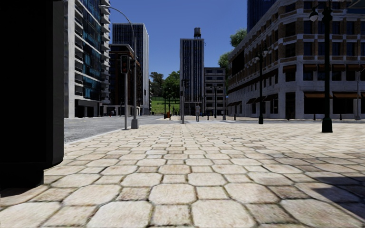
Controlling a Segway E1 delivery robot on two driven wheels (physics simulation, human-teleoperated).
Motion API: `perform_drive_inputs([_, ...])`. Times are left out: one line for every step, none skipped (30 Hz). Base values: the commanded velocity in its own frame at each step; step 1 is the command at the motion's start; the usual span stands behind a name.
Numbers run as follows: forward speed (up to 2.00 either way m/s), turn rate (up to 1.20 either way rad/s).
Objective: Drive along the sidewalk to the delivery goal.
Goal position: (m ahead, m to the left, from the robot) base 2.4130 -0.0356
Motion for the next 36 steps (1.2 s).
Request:
perform_drive_inputs([2.0, 0.0])
perform_drive_inputs([2.0, 0.0])
perform_drive_inputs([2.0, 0.0])
perform_drive_inputs([2.0, 0.0])
perform_drive_inputs([2.0, 0.0])
perform_drive_inputs([2.0, 0.0])
perform_drive_inputs([2.0, 0.0])
perform_drive_inputs([2.0, 0.0])
perform_drive_inputs([2.0, 0.0])
perform_drive_inputs([2.0, 0.0])
perform_drive_inputs([2.0, 0.0])
perform_drive_inputs([2.0, 0.0])
perform_drive_inputs([2.0, 0.0])
perform_drive_inputs([2.0, 0.0])
perform_drive_inputs([2.0, 0.0])
perform_drive_inputs([2.0, 0.0])
perform_drive_inputs([2.0, 0.0])
perform_drive_inputs([2.0, 0.0])
perform_drive_inputs([2.0, 0.0])
perform_drive_inputs([2.0, 0.0])
perform_drive_inputs([2.0, 0.0])
perform_drive_inputs([2.0, 0.0])
perform_drive_inputs([2.0, 0.0])
perform_drive_inputs([2.0, 0.0])
perform_drive_inputs([2.0, 0.0])
perform_drive_inputs([2.0, 0.0])
perform_drive_inputs([1.97, 0.0])
perform_drive_inputs([1.97, 0.0])
perform_drive_inputs([1.73, 0.0])
perform_drive_inputs([1.49, 0.0])
perform_drive_inputs([1.35, 0.0])
perform_drive_inputs([1.26, 0.0])
perform_drive_inputs([1.24, 0.0])
perform_drive_inputs([1.2, 0.0])
perform_drive_inputs([1.18, 0.0])
perform_drive_inputs([1.17, 0.0])
